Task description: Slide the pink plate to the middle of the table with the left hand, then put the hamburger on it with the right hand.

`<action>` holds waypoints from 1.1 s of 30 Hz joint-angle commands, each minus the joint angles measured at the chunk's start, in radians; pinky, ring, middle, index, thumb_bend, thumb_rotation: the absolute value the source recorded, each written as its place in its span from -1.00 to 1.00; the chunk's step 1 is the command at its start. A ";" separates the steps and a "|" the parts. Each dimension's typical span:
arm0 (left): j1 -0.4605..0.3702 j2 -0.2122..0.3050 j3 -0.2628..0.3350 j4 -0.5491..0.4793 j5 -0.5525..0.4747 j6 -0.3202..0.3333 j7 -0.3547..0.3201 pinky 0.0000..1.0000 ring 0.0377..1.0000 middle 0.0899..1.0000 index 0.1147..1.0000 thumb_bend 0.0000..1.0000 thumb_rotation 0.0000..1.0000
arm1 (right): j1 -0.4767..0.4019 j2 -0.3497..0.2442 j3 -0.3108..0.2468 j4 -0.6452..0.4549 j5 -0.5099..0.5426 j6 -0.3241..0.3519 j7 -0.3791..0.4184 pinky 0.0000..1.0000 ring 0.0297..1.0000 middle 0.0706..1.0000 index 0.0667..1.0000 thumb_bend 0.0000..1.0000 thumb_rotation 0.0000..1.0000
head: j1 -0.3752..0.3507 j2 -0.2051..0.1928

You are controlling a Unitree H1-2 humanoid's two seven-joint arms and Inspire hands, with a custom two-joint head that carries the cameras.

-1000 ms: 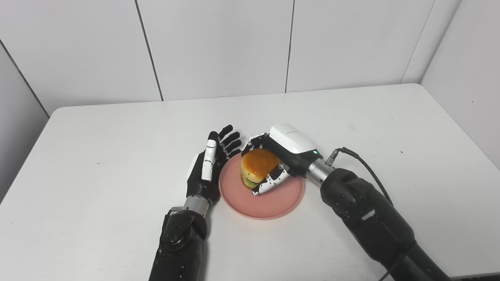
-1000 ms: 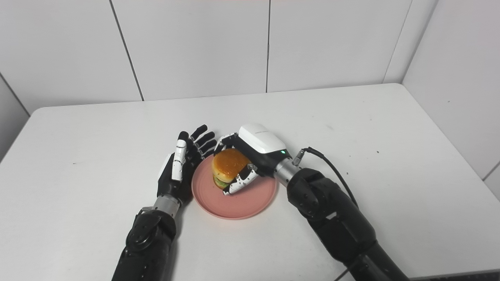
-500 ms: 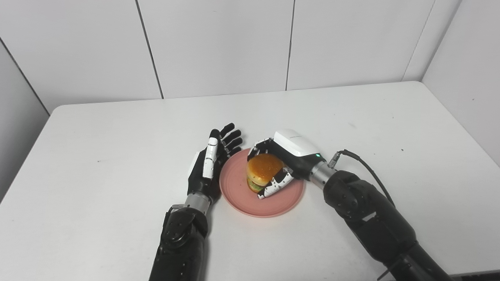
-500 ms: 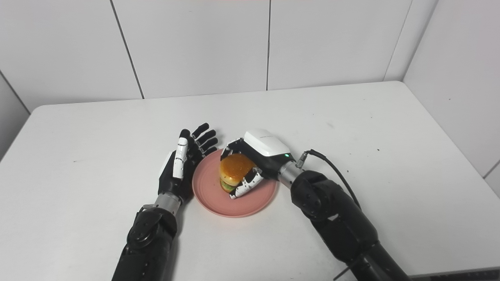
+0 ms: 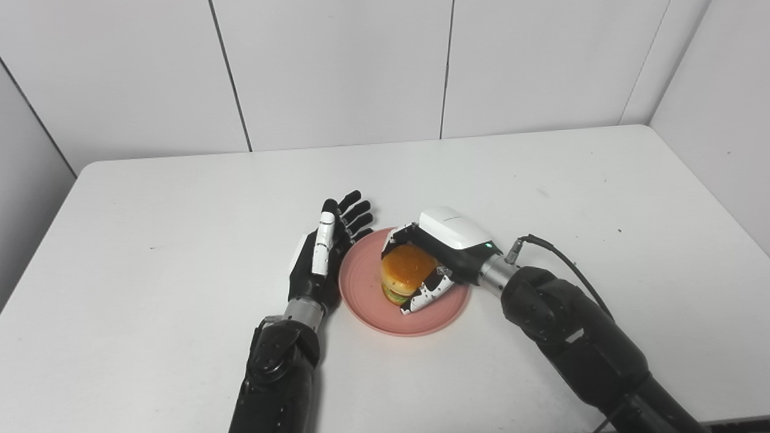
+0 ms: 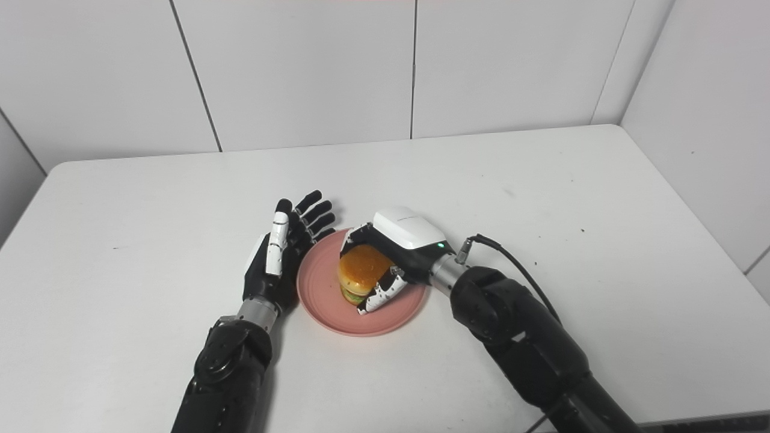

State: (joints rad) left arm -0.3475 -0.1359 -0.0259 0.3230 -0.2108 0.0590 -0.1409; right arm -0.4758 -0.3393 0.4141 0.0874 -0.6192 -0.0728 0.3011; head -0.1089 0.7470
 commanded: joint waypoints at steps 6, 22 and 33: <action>0.006 -0.011 0.004 0.001 -0.014 0.028 -0.001 0.70 0.78 0.75 0.70 0.27 0.91 | -0.017 -0.015 -0.012 -0.031 0.014 -0.077 -0.015 0.51 0.69 0.71 0.60 0.36 -0.37 | 0.001 0.001; -0.004 -0.003 -0.001 0.033 0.007 -0.015 -0.014 0.71 0.74 0.71 0.68 0.31 0.97 | 0.005 -0.020 -0.043 -0.069 0.027 -0.100 -0.035 0.79 0.89 0.91 0.78 0.44 -0.10 | 0.002 0.000; -0.003 -0.002 0.003 0.034 0.012 -0.027 -0.006 0.70 0.74 0.69 0.65 0.30 0.93 | 0.067 0.048 -0.165 -0.080 0.185 -0.081 -0.082 0.61 0.92 1.00 0.98 0.34 0.14 | 0.004 -0.001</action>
State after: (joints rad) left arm -0.3473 -0.1423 -0.0225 0.3432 -0.2104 0.0226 -0.1536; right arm -0.3948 -0.3041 0.2620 0.0424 -0.4680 -0.1444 0.2459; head -0.1058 0.7455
